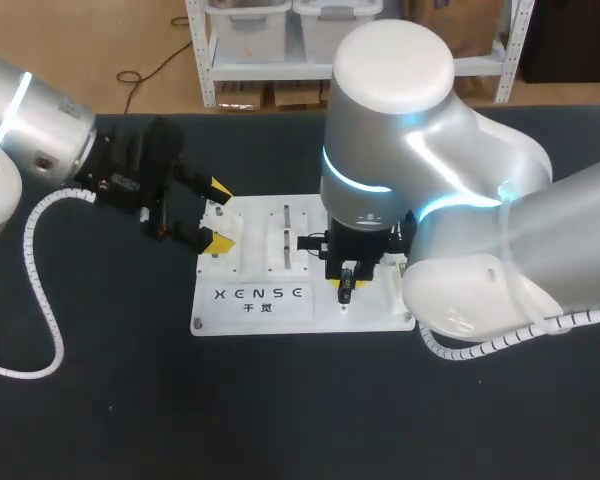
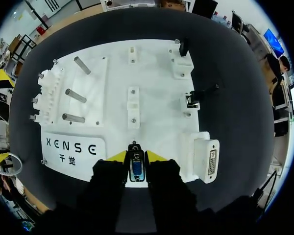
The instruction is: Insert the USB connector, Ethernet cable, and multi-pin plug into their matching sockets one by one.
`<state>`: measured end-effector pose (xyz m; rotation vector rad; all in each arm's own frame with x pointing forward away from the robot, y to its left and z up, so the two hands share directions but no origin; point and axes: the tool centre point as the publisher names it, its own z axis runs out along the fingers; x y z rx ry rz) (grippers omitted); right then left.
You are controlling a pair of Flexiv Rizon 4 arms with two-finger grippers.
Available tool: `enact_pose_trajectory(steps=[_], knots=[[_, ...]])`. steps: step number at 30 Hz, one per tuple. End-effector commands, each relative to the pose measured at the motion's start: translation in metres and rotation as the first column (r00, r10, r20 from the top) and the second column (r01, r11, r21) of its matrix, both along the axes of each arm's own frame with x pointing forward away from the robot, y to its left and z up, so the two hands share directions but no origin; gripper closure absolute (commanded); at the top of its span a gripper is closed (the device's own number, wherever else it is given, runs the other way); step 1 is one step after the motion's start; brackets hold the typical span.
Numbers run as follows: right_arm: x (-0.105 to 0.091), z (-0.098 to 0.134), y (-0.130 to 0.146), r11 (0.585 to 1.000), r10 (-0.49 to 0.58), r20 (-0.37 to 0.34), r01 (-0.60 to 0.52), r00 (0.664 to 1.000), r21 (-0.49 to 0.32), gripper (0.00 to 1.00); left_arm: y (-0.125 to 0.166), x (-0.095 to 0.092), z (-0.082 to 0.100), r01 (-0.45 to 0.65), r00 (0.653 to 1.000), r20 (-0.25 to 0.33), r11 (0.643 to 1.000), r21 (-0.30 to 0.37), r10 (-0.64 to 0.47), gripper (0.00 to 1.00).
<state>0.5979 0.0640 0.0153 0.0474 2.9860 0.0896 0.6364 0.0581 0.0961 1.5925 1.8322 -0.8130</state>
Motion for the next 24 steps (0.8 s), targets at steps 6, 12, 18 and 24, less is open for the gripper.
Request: enact_pose_trajectory(steps=[6, 12, 18, 24], knots=[[-0.003, -0.005, 0.003, 1.0, 0.015, 0.008, -0.014, 1.0, -0.015, 1.0, 0.0, 0.001, -0.001, 0.003, 1.0, 0.0, 1.0, -0.001, -0.003, 0.0], [-0.006, 0.017, -0.004, 1.0, 0.019, 0.066, -0.019, 0.998, 0.0, 1.0, 0.0, 0.001, -0.001, 0.003, 1.0, 0.0, 1.0, -0.001, -0.003, 0.0], [-0.007, 0.042, -0.02, 0.999, -0.014, 0.117, 0.009, 0.993, 0.04, 1.0, 0.0, 0.001, -0.001, 0.003, 1.0, 0.0, 1.0, -0.001, -0.003, 0.0], [-0.011, 0.054, -0.039, 0.999, -0.033, 0.153, 0.027, 0.988, 0.039, 1.0, 0.0, 0.001, -0.001, 0.003, 1.0, 0.0, 1.0, -0.001, -0.003, 0.0]])
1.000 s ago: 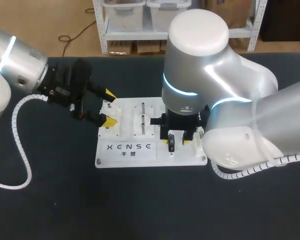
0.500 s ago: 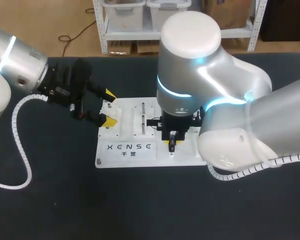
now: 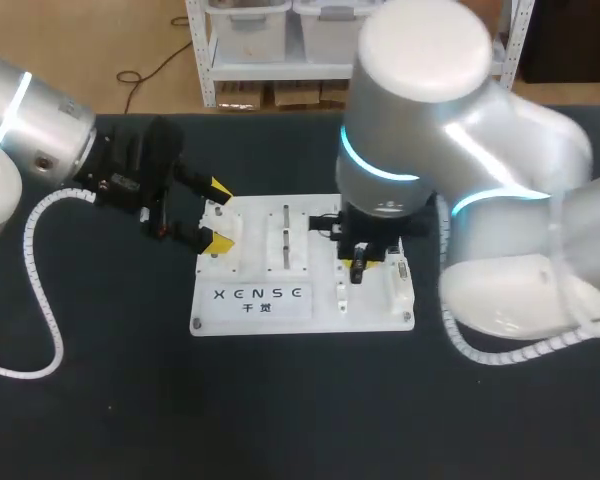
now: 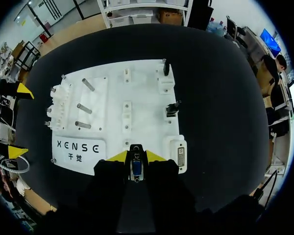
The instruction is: Insert the USB connector, Ethernet cable, and multi-pin plug into their matching sockets one by one.
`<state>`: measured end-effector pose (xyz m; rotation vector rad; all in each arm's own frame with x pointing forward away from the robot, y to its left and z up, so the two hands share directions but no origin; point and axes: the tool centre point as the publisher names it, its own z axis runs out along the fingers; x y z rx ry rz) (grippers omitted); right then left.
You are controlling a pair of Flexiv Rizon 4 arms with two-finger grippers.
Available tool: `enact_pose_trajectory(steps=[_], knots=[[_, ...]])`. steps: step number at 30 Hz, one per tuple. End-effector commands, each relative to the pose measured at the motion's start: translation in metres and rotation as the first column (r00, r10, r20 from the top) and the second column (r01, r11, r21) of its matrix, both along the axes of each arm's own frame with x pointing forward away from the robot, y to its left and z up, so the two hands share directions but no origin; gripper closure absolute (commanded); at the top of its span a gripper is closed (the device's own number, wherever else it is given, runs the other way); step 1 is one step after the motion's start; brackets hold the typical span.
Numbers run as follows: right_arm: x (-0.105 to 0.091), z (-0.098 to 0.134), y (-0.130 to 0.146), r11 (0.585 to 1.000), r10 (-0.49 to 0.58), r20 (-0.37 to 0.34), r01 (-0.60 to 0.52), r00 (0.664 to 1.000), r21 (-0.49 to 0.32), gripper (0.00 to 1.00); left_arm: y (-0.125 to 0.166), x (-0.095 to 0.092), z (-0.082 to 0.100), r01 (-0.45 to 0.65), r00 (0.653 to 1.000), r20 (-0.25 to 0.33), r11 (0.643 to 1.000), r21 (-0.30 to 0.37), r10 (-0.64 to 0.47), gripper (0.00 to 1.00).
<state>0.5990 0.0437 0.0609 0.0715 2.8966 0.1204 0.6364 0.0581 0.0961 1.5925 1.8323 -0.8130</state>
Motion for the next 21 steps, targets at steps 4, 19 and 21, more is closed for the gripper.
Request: enact_pose_trajectory(steps=[4, 19, 21], knots=[[-0.01, 0.009, -0.032, 0.999, -0.033, 0.076, 0.033, 0.997, 0.006, 1.0, 0.0, 0.001, -0.001, 0.003, 1.0, 0.0, 1.0, -0.001, -0.003, 0.0], [-0.003, 0.012, -0.051, 0.998, -0.061, 0.092, 0.064, 0.994, -0.022, 1.0, 0.0, 0.001, -0.001, 0.003, 1.0, 0.0, 1.0, -0.001, -0.003, 0.0], [-0.003, 0.012, -0.052, 0.998, -0.063, 0.092, 0.065, 0.994, -0.024, 1.0, 0.0, 0.001, -0.001, 0.003, 1.0, 0.0, 1.0, -0.001, -0.003, 0.0]])
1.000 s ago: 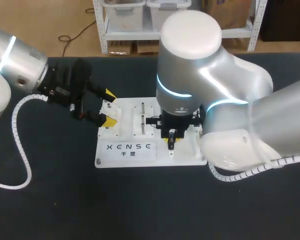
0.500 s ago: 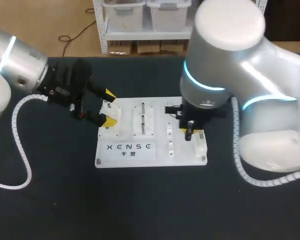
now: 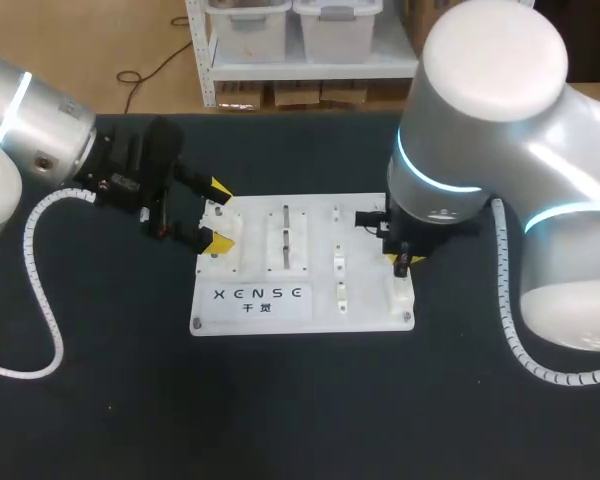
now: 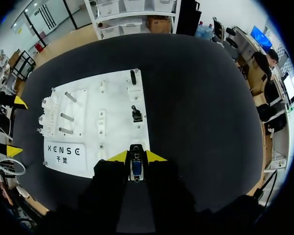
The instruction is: Insert the USB connector, Ethernet cable, and multi-pin plug into their matching sockets one by one.
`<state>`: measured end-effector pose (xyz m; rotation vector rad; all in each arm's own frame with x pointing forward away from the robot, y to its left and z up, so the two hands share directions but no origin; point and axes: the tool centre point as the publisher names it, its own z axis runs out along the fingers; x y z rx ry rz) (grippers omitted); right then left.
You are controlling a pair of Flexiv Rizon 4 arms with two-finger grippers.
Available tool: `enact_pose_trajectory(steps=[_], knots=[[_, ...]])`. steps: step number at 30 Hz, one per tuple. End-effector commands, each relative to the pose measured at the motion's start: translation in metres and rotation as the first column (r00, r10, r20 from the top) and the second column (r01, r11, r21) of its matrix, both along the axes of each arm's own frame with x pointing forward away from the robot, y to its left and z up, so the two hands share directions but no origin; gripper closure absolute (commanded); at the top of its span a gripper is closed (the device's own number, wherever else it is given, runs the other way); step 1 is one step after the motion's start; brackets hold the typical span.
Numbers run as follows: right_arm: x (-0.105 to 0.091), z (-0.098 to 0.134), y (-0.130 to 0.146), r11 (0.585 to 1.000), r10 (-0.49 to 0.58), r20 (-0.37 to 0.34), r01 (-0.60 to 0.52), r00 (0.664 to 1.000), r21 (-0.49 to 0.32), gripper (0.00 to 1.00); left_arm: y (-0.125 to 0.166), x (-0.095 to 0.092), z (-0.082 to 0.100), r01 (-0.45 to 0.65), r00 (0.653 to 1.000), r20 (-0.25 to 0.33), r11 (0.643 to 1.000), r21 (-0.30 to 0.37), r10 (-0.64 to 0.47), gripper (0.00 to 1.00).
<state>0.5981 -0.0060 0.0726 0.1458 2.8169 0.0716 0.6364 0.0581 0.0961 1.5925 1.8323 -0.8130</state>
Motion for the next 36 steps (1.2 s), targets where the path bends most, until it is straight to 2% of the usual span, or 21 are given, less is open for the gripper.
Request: enact_pose_trajectory(steps=[1, 36], knots=[[-0.0016, 0.0001, -0.0025, 1.0, -0.004, 0.016, 0.004, 1.0, -0.001, 1.0, 0.0002, 0.0012, -0.0009, 0.003, 1.0, 0.0, 1.0, -0.002, -0.003, 0.0], [-0.0009, -0.0048, -0.0077, 1.0, 0.003, 0.004, -0.003, 1.0, -0.031, 1.0, 0.0002, 0.0012, -0.0009, 0.003, 1.0, 0.0, 1.0, -0.002, -0.003, 0.0]])
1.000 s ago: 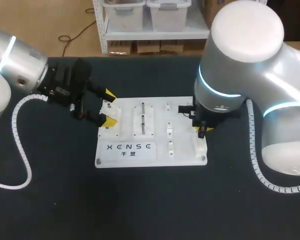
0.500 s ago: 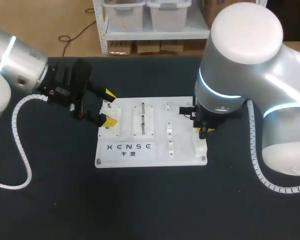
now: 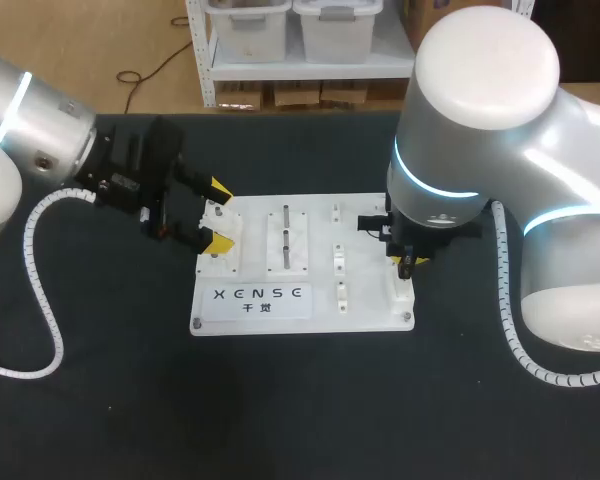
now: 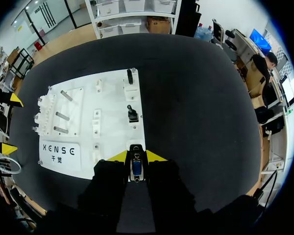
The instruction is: Insert the USB connector, Ethernet cable, and multi-pin plug into their matching sockets one by one.
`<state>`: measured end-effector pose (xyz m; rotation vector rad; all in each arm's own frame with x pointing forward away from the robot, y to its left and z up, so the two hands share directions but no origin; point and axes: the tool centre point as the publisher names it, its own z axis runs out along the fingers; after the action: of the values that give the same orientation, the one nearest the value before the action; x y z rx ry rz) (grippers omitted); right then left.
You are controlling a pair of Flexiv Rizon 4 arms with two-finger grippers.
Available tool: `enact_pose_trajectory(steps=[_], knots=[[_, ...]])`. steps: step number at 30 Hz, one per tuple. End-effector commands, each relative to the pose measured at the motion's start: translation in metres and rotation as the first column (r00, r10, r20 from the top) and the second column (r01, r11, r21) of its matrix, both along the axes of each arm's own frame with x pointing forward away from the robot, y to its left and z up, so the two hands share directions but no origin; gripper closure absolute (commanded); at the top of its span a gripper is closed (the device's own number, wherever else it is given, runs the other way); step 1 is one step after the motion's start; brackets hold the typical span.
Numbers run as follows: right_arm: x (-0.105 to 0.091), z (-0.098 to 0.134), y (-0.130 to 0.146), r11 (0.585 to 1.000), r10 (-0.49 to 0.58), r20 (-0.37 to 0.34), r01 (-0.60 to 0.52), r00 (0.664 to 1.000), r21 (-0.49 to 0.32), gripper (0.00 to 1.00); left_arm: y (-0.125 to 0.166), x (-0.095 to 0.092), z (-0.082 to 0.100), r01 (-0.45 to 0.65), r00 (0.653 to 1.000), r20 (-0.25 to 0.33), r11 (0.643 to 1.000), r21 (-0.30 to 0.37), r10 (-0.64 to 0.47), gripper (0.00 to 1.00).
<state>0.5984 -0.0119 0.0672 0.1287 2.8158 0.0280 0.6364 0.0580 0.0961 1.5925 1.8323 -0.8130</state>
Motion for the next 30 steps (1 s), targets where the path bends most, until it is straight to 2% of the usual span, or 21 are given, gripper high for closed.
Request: enact_pose_trajectory(steps=[1, 30], knots=[[-0.001, 0.0013, -0.0021, 1.0, -0.006, 0.003, 0.006, 1.0, 0.005, 1.0, 0.0002, 0.0012, -0.0009, 0.003, 1.0, 0.0, 1.0, -0.002, -0.003, 0.0], [-0.0014, 0.0002, -0.0005, 1.0, 0.001, -0.001, -0.001, 1.0, 0.013, 1.0, 0.0002, 0.0012, -0.0009, 0.003, 1.0, 0.0, 1.0, -0.002, -0.003, 0.0]])
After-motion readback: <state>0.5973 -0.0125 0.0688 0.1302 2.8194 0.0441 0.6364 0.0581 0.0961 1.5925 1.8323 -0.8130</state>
